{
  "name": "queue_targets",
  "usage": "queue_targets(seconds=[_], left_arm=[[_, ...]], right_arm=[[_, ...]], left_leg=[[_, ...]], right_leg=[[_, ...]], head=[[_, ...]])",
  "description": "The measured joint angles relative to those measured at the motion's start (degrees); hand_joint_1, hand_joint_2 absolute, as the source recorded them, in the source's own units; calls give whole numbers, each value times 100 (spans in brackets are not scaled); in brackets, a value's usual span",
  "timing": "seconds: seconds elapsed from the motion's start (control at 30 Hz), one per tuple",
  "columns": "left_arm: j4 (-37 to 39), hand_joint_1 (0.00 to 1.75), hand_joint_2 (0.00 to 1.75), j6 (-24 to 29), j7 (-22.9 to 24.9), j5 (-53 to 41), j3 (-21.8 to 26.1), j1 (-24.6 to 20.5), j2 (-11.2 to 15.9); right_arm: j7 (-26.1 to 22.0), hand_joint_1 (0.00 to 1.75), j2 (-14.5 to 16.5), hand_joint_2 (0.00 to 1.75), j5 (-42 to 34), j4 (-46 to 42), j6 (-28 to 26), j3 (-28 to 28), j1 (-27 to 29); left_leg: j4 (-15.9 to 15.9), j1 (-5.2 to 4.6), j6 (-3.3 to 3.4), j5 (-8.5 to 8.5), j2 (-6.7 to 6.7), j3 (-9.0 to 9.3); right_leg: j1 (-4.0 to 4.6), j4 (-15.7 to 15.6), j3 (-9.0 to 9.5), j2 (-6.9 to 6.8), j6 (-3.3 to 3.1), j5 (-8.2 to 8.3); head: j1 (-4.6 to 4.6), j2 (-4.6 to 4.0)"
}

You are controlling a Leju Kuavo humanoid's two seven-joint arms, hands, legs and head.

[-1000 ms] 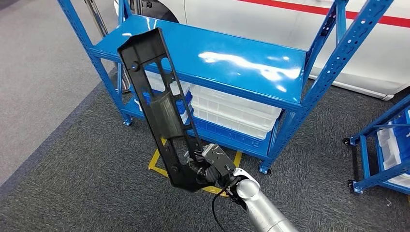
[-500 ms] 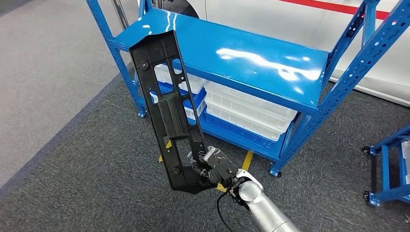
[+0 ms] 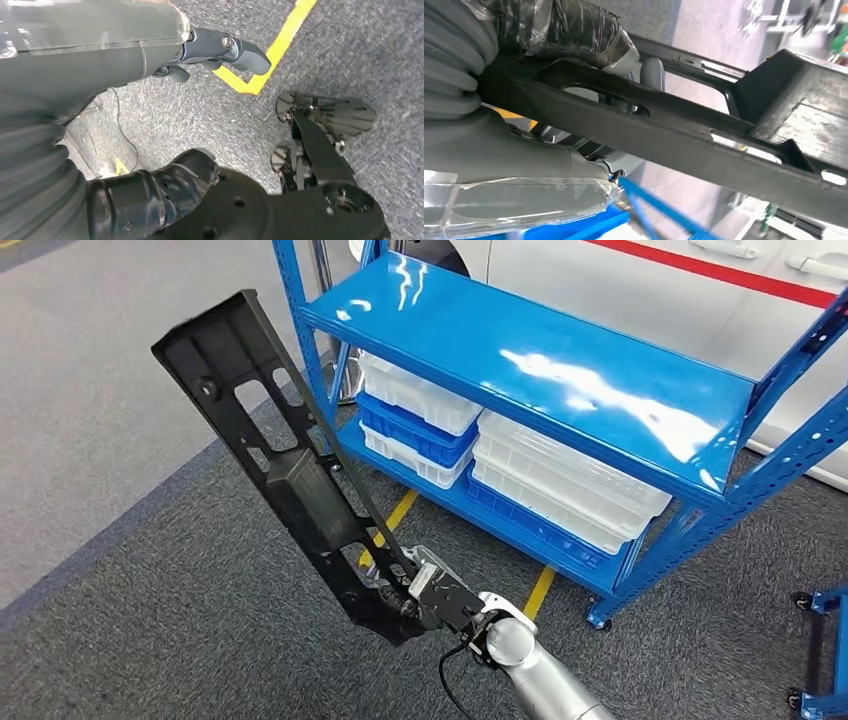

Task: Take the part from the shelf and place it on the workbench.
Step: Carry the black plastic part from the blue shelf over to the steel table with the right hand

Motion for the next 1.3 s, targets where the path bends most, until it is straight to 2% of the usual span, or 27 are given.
queue_targets(seconds=[0.07,0.1,0.13,0.17,0.2,0.27,0.33,0.37,0.4,0.43,0.5,0.53,0.6,0.63,0.67,0.7,0.73,0.8,0.87,0.93,1.0,1.07,1.13,1.17,1.2,1.23,1.3], left_arm=[[0,0,175,-3,0,2,0,-7,1],[0,0,175,-3,1,3,0,-6,1],[0,0,175,-5,2,4,0,-4,2],[0,0,175,-11,4,4,-1,-1,1],[0,0,175,-20,6,4,-1,0,0],[0,0,175,-43,11,3,-6,0,-15],[0,0,175,-56,20,-3,-14,-6,-30],[0,0,175,-58,25,-9,-22,-1,-34],[1,0,175,-57,30,-16,-32,10,-30],[1,0,175,-54,34,-27,-43,25,-31],[2,0,175,-48,48,-48,-69,26,-36],[2,0,175,-46,52,-55,-81,18,-42],[2,0,175,-43,57,-62,-105,1,-47],[2,0,175,-37,57,-63,-115,0,-48],[2,0,175,-27,57,-67,-123,0,-49],[2,0,175,-15,57,-72,-131,4,-49],[2,0,175,0,58,-78,-135,7,-49],[2,0,175,25,62,-92,-139,1,-49],[2,0,175,37,67,-102,-144,2,-49],[2,0,175,45,70,-105,-151,24,-52],[2,0,175,55,75,-109,-162,29,-68],[2,0,175,62,76,-113,-175,17,-80],[2,0,175,69,76,-118,-191,13,-86],[2,0,175,71,76,-120,-203,13,-90],[2,0,175,73,76,-122,-216,14,-95],[2,0,175,74,76,-124,-228,14,-99],[2,0,175,81,76,-128,-245,11,-114]], right_arm=[[-34,175,-29,175,-14,-67,21,15,47],[-51,175,-52,175,-24,-98,29,25,83],[-67,175,-75,175,-33,-131,38,34,121],[-83,175,-98,175,-43,-176,54,41,158],[-98,175,-116,175,-56,-234,72,46,189],[-139,175,-143,175,-90,-369,115,47,224],[-184,175,-163,175,-133,-514,143,49,251],[-202,175,-170,175,-156,-583,157,51,275],[-217,175,-171,175,-178,-660,176,59,306],[-227,175,-169,175,-201,-728,198,73,335],[-254,175,-157,175,-257,-876,239,112,389],[-270,175,-155,175,-290,-947,253,127,421],[-299,175,-152,175,-341,-1080,281,148,503],[-305,175,-152,175,-354,-1128,294,162,539],[-308,175,-151,175,-361,-1171,308,183,566],[-310,175,-151,175,-368,-1214,320,205,587],[-311,175,-150,175,-381,-1260,331,227,603],[-320,175,-149,175,-426,-1369,344,246,632],[-332,175,-149,175,-468,-1465,351,262,651],[-335,175,-150,175,-484,-1537,365,291,665],[-336,175,-154,175,-493,-1596,387,325,682],[-341,175,-166,175,-502,-1627,408,350,721],[-347,175,-192,175,-509,-1631,432,370,784],[-349,175,-205,175,-510,-1631,442,381,807],[-350,175,-219,175,-511,-1635,449,394,822],[-352,175,-227,175,-511,-1647,455,408,828],[-362,175,-240,175,-511,-1680,469,437,828]], left_leg=[[2,-17,50,18,-87,-21],[8,-29,62,22,-146,-31],[17,-42,68,24,-213,-39],[28,-53,69,24,-287,-43],[40,-61,69,24,-362,-45],[63,-68,57,23,-494,-65],[83,-51,9,39,-613,-124],[82,-38,-30,54,-676,-151],[74,-25,-73,68,-743,-170],[84,-19,-108,61,-715,-183],[321,-31,-182,-101,-454,-293],[609,-26,-216,-267,-270,-423],[1309,1,-284,-589,-94,-750],[1516,16,-310,-638,-66,-842],[1523,29,-328,-584,-44,-832],[1311,38,-338,-438,-13,-708],[941,43,-335,-252,53,-502],[270,-2,-274,-39,224,-145],[69,-51,-181,-33,263,-64],[44,-43,-100,-8,158,-75],[-2,-21,-21,27,67,-62],[-19,-17,36,45,-24,-60],[-4,-27,56,46,-150,-69],[9,-31,56,44,-221,-72],[26,-32,52,41,-301,-75],[44,-31,44,35,-378,-75],[94,-38,9,20,-519,-95]], right_leg=[[-4,735,-315,203,-2,-393],[0,1072,-468,241,-7,-514],[6,1248,-550,261,-19,-528],[13,1199,-527,276,-40,-423],[22,941,-407,303,-71,-235],[36,196,-71,538,-156,131],[48,-230,100,757,-194,240],[56,-271,116,774,-196,226],[53,-315,132,715,-202,234],[44,-346,153,647,-221,248],[10,-417,203,490,-269,274],[12,-433,220,402,-286,276],[21,-433,227,220,-307,262],[22,-428,228,135,-306,253],[21,-422,230,59,-300,243],[18,-412,234,-6,-287,229],[17,-398,240,-64,-269,213],[44,-368,246,-169,-216,174],[73,-361,254,-261,-162,155],[68,-363,272,-302,-100,136],[46,-161,194,-106,-49,-31],[34,462,-89,167,-37,-384],[37,1127,-411,258,-39,-620],[36,1225,-469,269,-43,-587],[34,1118,-432,282,-51,-450],[29,798,-289,321,-65,-235],[7,82,31,541,-94,71]], head=[[-1,0],[-1,0],[-2,0],[-2,0],[-1,0],[-4,0],[-5,0],[-7,0],[-2,0],[-4,0],[-29,0],[-43,0],[-54,0],[-54,0],[-55,0],[-55,0],[-55,0],[-53,0],[-49,0],[-47,0],[-46,0],[-44,0],[-44,0],[-44,0],[-44,0],[-44,0],[-45,0]])
